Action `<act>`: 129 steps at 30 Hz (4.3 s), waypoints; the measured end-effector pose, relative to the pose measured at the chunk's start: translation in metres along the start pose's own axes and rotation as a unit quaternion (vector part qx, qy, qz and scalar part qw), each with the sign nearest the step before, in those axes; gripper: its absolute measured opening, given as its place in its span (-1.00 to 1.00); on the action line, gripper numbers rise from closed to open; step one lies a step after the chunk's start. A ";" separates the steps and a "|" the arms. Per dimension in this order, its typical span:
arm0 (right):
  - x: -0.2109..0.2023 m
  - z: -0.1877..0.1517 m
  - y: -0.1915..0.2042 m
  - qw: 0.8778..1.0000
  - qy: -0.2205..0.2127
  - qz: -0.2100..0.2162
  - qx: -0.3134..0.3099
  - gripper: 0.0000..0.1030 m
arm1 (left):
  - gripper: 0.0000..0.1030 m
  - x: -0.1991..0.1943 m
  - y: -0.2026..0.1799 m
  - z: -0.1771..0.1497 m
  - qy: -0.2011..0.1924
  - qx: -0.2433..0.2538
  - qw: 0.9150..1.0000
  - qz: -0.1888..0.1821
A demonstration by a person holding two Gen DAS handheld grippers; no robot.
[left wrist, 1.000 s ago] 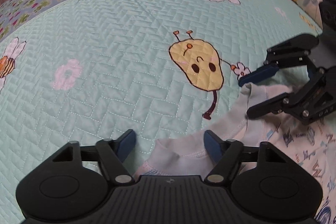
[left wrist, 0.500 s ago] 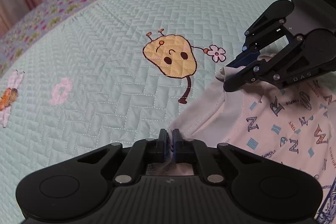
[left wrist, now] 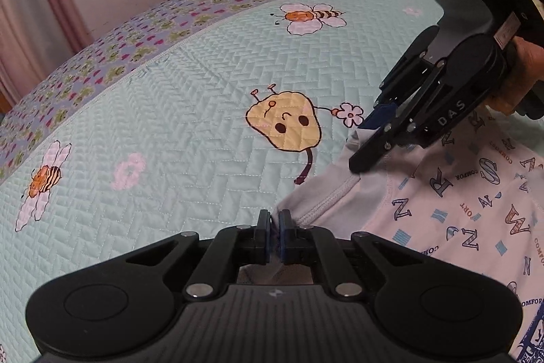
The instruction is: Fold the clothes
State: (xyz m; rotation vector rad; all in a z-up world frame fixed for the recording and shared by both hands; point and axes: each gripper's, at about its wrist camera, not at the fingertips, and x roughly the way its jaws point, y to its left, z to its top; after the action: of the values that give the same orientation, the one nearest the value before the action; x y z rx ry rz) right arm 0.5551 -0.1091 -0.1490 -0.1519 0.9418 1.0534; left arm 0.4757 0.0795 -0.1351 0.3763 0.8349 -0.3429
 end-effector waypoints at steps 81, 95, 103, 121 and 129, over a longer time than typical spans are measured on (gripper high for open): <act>0.018 -0.021 0.035 0.992 -0.106 0.037 0.059 -0.57 | -0.21 0.012 0.084 -0.042 0.009 -0.269 0.961 -0.066; -0.119 -0.113 -0.053 0.955 -0.209 -0.066 0.200 -0.13 | 0.24 -0.037 0.103 -0.065 -0.004 -0.270 0.962 0.044; -0.097 -0.141 -0.033 0.969 -0.168 -0.145 0.108 -0.47 | 0.43 -0.004 0.086 -0.073 0.040 -0.244 0.966 0.081; -0.087 -0.139 -0.005 0.975 -0.112 -0.188 0.035 -0.30 | 0.88 -0.017 0.050 -0.077 0.063 -0.206 0.972 0.090; -0.099 -0.159 -0.039 0.961 -0.176 -0.043 0.210 0.00 | 0.94 -0.019 0.056 -0.086 0.058 -0.231 0.968 0.084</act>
State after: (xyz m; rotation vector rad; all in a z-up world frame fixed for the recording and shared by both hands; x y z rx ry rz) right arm 0.4767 -0.2791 -0.1876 0.3357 0.8033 0.7482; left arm 0.4322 0.1700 -0.1627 0.0298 0.9613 0.0372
